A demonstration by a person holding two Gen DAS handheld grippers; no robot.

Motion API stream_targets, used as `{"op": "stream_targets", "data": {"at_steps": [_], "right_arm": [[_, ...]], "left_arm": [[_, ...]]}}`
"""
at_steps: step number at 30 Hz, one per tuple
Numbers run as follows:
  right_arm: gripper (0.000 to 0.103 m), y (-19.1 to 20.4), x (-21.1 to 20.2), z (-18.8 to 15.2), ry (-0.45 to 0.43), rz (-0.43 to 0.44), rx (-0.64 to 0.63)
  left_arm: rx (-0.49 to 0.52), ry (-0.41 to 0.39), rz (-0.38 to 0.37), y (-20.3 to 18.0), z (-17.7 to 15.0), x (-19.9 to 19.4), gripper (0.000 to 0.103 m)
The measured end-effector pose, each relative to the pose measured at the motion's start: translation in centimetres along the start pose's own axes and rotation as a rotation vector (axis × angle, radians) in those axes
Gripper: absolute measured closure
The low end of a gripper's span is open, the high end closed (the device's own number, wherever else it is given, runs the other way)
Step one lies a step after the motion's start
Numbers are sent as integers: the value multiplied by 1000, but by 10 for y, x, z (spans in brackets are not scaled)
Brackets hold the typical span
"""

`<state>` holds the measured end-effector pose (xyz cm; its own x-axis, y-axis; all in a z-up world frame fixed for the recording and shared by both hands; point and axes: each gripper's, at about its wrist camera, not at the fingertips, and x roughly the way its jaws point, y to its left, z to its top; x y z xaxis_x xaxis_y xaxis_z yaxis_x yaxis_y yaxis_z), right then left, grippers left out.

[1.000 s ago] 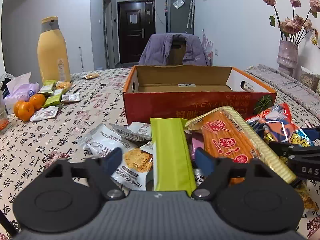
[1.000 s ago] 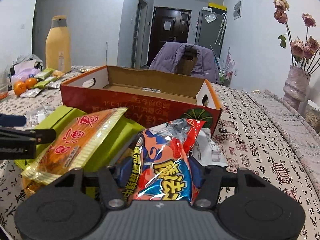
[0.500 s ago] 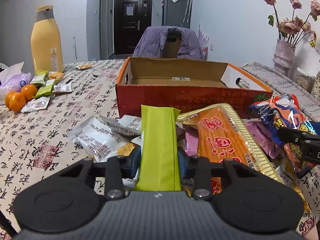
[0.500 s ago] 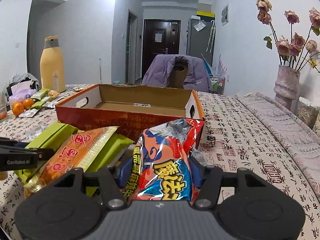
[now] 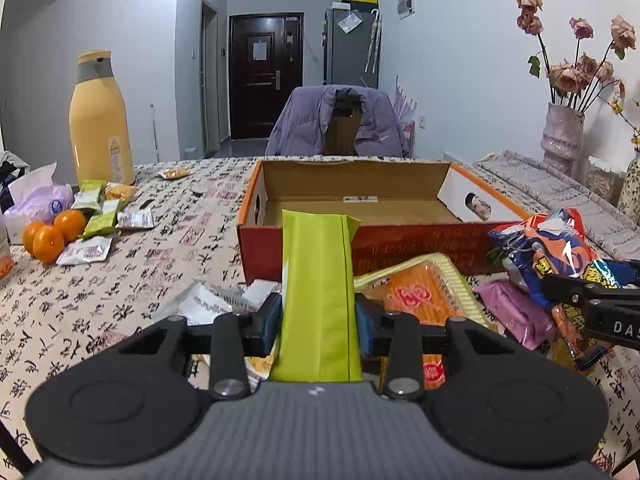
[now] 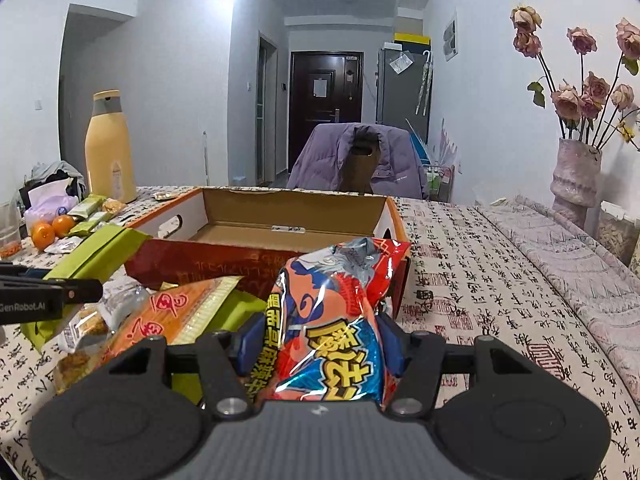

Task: Organize snacks
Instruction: 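Lift both snacks over the box and open both tools to drop them inside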

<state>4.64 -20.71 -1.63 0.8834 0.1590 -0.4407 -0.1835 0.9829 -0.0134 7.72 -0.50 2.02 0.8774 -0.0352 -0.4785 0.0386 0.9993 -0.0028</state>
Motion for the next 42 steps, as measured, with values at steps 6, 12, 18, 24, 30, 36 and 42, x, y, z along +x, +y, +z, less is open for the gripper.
{"op": "stream_targets", "data": {"at_steps": [6,12,18,24,30,36,42], "right_arm": [[45,0,3,13,-29,3,-6],[45,-1,12,33,-59,7,-14],[45,-2,32,58,-74,11,-19],[45,-6,63,84,-63,27,-19],[45,-10,104,111,-35,34,-11],[45,-10,147,124,-4,38,-9],[45,-11,180,113,37,39,3]], "left_arm": [[0,-27,-2,-2,13,0,65],[-1,-54,-5,-5,31,7,65],[0,-88,1,-8,57,20,64],[-11,-98,6,-7,88,45,65],[-30,-81,13,-7,115,82,64],[-55,-59,35,-6,133,122,64],[-95,-4,68,1,127,163,64]]}}
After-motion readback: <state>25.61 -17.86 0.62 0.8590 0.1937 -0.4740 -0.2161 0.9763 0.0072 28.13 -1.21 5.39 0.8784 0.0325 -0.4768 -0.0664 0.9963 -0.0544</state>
